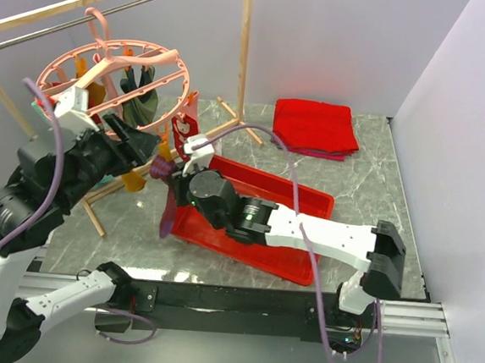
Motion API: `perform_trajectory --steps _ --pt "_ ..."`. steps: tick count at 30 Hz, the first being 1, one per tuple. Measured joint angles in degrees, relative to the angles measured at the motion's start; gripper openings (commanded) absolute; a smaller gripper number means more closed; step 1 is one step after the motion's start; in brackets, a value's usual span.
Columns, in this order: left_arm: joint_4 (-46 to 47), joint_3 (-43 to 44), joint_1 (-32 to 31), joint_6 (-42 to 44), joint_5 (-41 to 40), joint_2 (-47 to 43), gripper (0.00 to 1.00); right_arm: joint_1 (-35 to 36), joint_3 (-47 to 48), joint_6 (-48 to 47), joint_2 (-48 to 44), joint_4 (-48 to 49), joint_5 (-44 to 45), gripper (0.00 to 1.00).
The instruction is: Remove the socks clipped to the hanger
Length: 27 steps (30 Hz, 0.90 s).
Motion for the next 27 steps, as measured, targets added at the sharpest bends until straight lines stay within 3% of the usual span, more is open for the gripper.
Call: perform_trajectory --steps 8,17,27 --pt "0.4 -0.2 0.0 -0.1 2.9 3.9 0.63 0.7 0.0 2.1 -5.2 -7.8 3.6 0.0" --pt "0.2 -0.4 0.0 -1.7 -1.7 7.1 0.69 2.3 0.8 1.6 -5.1 -12.7 7.6 0.0" --pt "1.7 -3.9 0.0 -2.5 -5.9 9.2 0.66 5.4 3.1 -1.0 -3.0 -14.4 14.5 0.0"
